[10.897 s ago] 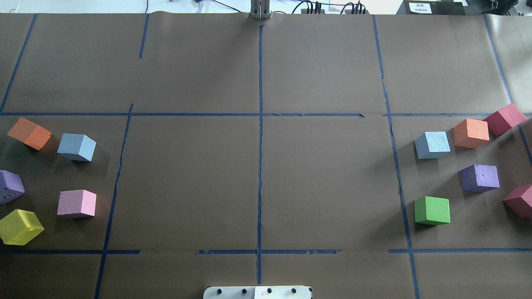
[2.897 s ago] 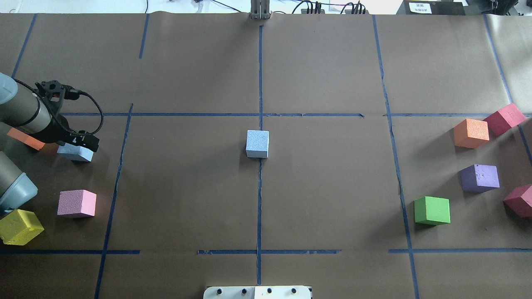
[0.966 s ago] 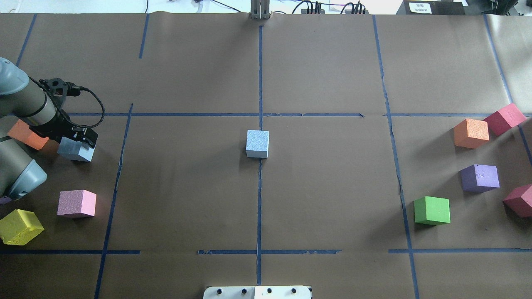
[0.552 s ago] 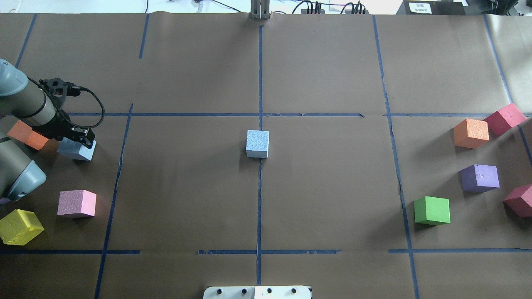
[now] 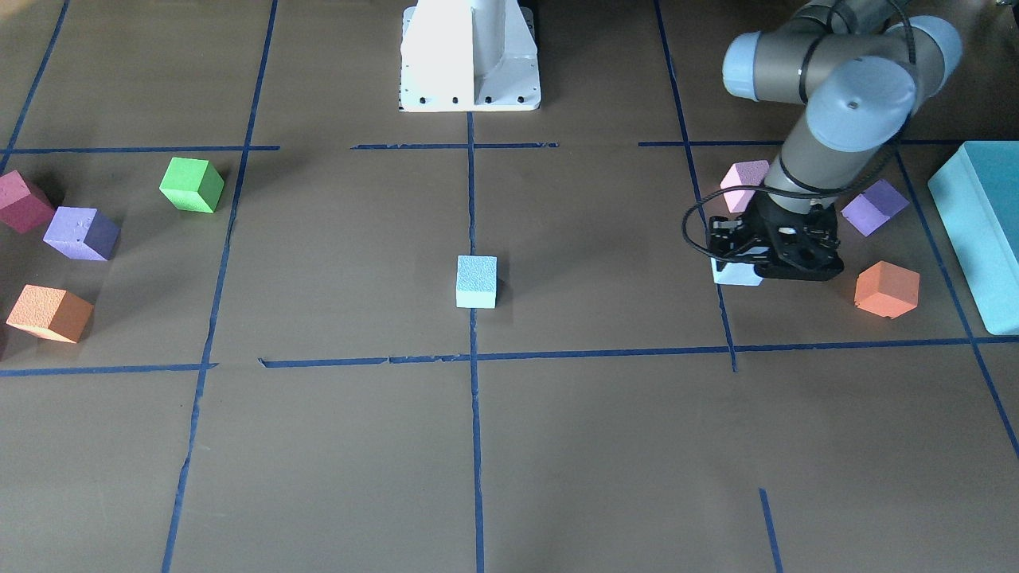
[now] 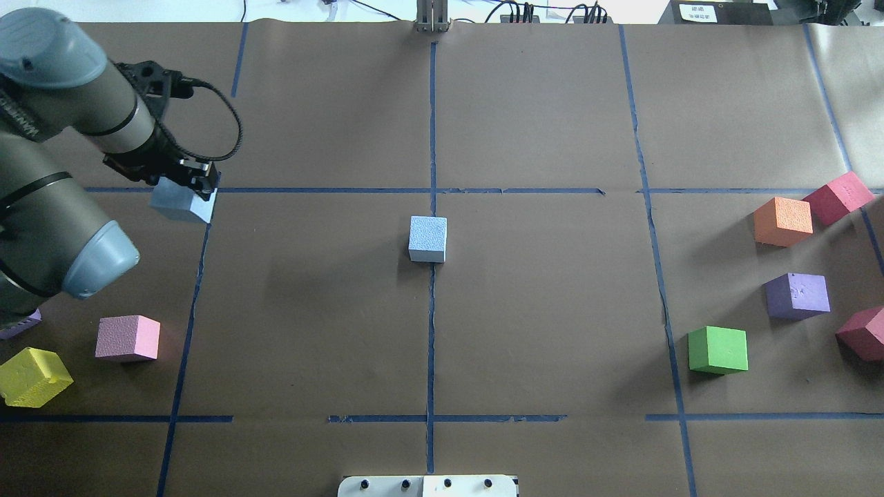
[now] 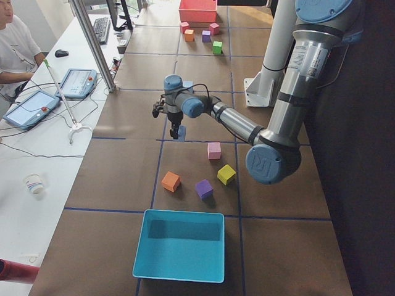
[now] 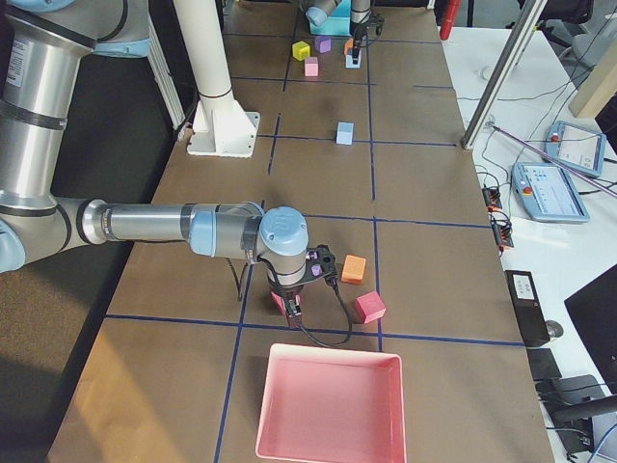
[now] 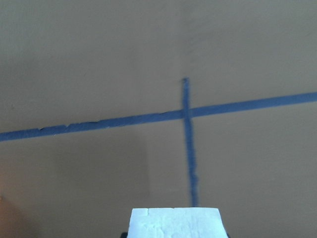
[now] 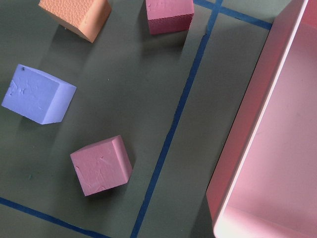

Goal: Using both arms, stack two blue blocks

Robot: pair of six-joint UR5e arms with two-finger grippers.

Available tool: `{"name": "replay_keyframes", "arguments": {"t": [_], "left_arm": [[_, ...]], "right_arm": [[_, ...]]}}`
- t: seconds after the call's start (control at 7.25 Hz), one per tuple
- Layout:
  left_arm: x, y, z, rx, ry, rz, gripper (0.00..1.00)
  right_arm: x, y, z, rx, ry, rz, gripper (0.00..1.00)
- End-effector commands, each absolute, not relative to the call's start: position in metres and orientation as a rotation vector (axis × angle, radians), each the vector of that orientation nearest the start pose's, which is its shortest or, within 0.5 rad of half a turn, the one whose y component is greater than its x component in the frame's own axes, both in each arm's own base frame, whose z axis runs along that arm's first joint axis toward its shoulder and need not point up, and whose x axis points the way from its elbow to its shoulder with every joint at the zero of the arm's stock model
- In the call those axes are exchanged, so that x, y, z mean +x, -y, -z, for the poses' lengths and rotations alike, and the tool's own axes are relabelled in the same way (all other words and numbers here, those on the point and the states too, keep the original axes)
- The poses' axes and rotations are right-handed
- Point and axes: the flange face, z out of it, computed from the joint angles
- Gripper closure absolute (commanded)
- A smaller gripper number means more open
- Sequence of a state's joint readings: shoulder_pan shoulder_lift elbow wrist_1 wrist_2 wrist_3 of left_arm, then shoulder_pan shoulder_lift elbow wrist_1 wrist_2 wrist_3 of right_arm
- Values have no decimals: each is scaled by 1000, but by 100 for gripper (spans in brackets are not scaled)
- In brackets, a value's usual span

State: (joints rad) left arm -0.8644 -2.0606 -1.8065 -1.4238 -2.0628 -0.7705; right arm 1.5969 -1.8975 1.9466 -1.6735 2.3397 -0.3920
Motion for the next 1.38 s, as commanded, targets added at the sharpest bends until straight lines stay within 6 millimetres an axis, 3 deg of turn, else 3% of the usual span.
{"name": "replay_keyframes", "arguments": {"t": [0.0,0.14,0.28,0.41,0.83,1.24], "left_arm": [[431,518,-169,90,-760,-26,92],[487,525,-125,69,-747,10,92],[531,529,-106,63,-736,-7,91],[551,527,-113,74,-765,-19,91],[587,508,-126,48,-756,-61,88],[599,504,-127,43,-765,-59,76]], "right_arm": [[73,350,-622,112,772,326,0],[73,350,-622,113,773,326,0],[73,351,-621,116,773,327,0],[73,351,-620,116,773,327,0],[73,353,-620,117,772,328,0],[73,352,-622,114,771,327,0]]}}
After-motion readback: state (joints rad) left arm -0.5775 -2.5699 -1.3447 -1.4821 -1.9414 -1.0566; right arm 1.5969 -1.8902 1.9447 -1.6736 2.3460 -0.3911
